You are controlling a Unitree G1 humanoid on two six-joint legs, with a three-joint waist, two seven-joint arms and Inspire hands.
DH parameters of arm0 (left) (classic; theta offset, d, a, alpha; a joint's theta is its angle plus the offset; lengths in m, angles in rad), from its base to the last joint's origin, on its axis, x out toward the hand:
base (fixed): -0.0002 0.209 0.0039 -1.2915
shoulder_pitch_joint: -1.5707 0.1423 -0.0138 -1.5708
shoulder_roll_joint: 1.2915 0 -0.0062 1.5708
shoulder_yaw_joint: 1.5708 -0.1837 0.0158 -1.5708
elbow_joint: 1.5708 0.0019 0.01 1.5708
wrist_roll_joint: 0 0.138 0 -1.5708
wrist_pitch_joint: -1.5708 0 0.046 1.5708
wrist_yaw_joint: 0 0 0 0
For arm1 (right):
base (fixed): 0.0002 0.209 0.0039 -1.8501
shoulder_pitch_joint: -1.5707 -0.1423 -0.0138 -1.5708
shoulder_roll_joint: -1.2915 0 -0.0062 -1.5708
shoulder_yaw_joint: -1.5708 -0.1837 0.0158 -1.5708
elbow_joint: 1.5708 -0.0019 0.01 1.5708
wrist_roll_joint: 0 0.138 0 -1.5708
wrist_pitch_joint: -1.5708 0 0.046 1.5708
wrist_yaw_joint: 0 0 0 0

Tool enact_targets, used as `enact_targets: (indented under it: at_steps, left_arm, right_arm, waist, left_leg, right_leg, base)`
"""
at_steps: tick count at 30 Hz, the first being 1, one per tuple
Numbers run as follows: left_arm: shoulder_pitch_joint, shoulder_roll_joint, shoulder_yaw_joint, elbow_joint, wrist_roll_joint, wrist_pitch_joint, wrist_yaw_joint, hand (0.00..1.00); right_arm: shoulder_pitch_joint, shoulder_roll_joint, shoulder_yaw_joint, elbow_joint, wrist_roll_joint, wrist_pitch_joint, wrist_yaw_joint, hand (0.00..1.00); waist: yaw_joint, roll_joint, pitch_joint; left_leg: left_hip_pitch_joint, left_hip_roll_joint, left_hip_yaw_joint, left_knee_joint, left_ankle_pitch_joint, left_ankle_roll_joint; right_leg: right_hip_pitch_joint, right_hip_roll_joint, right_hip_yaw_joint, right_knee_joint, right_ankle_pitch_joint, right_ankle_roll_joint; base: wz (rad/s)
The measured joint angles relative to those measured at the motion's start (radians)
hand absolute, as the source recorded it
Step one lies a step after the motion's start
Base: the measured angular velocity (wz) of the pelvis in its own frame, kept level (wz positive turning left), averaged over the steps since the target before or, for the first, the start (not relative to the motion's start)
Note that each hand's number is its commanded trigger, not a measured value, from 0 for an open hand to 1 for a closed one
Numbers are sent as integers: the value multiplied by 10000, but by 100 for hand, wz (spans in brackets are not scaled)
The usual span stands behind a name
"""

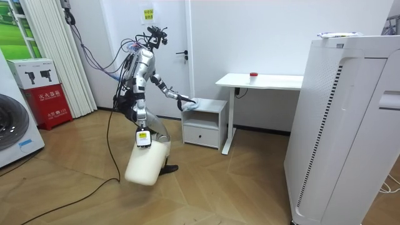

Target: Pick garbage

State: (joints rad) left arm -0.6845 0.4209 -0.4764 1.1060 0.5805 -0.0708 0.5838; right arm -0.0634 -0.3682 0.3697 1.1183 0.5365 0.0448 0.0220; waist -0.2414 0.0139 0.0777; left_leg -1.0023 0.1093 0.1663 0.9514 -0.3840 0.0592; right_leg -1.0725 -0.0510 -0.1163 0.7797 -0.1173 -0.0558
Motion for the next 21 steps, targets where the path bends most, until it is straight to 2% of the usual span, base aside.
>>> enact_targets:
  at_steps: [6, 7, 8, 9, 10, 11, 12, 16, 21]
  left_arm:
    - [-2, -5, -14, 404, 12, 273, -1146, 0]
    - [3, -21, -13, 551, 20, 358, -1368, 20]
    - [5, -34, -3, 586, 25, 436, -1474, 62]
    - [4, -35, 31, 614, 34, 558, -1662, 85]
    - [4, -34, 55, 633, 34, 712, -1816, 100]
    - [2, -33, 62, 702, 34, 835, -1937, 100]
    - [3, -34, 62, 760, 34, 880, -2000, 100]
    - [-201, -34, 87, 931, 27, 1181, -2010, 100]
    - [-386, -15, 144, 1008, 27, 1437, -2014, 100]
  right_arm:
    - [62, -1, -11, -145, -979, 43, 336, 100]
    - [63, -1, -12, -246, -1161, 123, 345, 100]
    - [63, -1, -13, -277, -1213, 136, 341, 100]
    - [62, -1, -16, -301, -1280, 158, 336, 100]
    - [69, -1, -15, -323, -1280, 211, 346, 100]
    - [71, -1, -15, -328, -1298, 221, 364, 100]
    - [71, -1, -15, -335, -1317, 232, 368, 100]
    - [70, 0, -5, -322, -1345, 445, 299, 100]
    - [60, 2, 9, -362, -1336, 440, 25, 100]
  waist:
    - [-10, 22, -18]
    - [-5, 17, -23]
    - [3, 16, -25]
    - [33, 24, -30]
    - [47, 37, -61]
    - [52, 55, -130]
    - [52, 65, -163]
    - [49, 109, -198]
    - [62, 127, -196]
  left_leg:
    - [73, -5, 18, -10, 32, 54]
    - [165, -5, 59, -61, 35, 57]
    - [216, -2, 96, -103, 40, 52]
    - [317, -9, 151, -172, 43, 42]
    - [385, -8, 183, -204, 36, 29]
    - [414, -9, 232, -246, 40, 26]
    - [439, -9, 248, -279, 50, 28]
    - [793, -30, 262, -638, 170, -29]
    - [1053, -21, 251, -977, 291, -108]
  right_leg:
    - [59, -35, 10, 2, 22, 1]
    - [118, -39, 52, 2, 22, 4]
    - [142, -49, 85, -5, 25, 12]
    - [199, -63, 120, -29, 31, 23]
    - [242, -63, 141, -34, 28, 27]
    - [245, -61, 167, -55, 29, 27]
    - [257, -58, 186, -74, 34, 33]
    - [629, 3, 235, -434, 150, 52]
    - [929, 14, 189, -869, 315, 30]
  base:
    - [0]
    - [0]
    - [0]
    - [0]
    - [-3]
    - [-4]
    - [-6]
    - [-1]
    - [0]
